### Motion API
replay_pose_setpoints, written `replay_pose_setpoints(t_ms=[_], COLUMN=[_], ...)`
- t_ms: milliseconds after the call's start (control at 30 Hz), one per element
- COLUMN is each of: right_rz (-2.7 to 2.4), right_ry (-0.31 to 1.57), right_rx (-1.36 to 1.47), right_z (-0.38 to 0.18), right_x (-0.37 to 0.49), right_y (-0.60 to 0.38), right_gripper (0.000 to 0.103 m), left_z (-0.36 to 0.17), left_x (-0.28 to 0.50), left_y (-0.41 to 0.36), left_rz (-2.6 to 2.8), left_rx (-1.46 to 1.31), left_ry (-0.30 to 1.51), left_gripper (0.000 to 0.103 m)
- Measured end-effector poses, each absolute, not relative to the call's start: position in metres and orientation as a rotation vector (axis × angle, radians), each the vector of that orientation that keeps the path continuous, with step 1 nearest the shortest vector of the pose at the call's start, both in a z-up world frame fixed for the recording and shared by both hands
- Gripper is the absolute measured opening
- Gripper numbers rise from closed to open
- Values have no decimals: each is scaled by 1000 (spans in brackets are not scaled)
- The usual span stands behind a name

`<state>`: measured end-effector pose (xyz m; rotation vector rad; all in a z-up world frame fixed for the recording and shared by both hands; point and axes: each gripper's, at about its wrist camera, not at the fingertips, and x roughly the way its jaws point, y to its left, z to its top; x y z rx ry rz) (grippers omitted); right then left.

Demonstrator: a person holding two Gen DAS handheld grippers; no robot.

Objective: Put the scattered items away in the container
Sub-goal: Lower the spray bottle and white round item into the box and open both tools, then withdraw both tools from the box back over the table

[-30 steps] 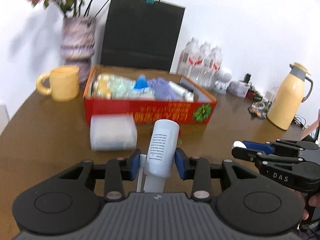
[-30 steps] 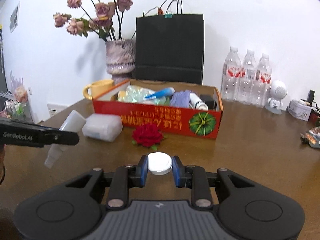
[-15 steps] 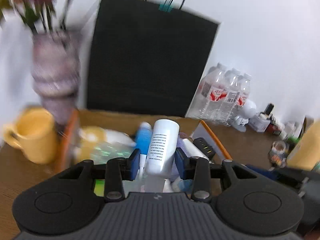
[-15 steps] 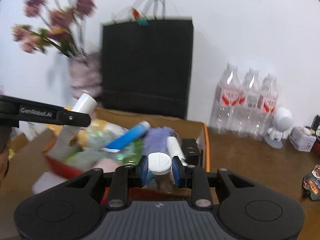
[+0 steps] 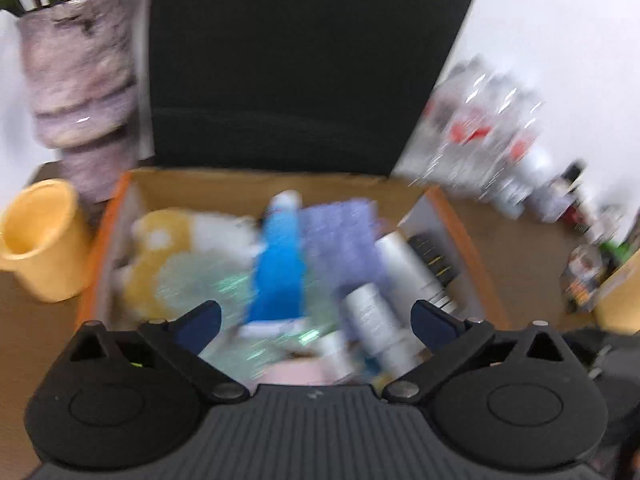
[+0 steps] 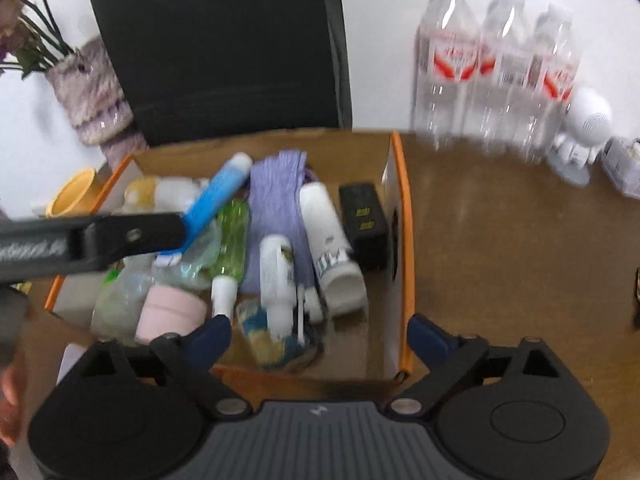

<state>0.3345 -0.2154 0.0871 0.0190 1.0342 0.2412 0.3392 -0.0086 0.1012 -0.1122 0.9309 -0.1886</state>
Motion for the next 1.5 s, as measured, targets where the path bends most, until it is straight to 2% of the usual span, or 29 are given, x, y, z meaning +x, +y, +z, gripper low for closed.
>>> replay_pose_setpoints(t_ms=[167,667,867,1500], right_rz=[204,233,241,234], right_ry=[1152,1182,1143,952], right_rx=[25,70,93,68], right_z=[87,105,113,118], right_x=[343,316,297,202], right_y=[-211,-197,-195,-190], right_gripper=[99,100,100,102], left_z=[105,108,111,121], left_x=[336,299,280,190], left_y=[11,21,21,21], left_rz=[-102,-50,-61,-60], left_rx=[5,32,13,-10], left_ry=[1022,1066,1068,908], left_gripper=[103,103,103,103])
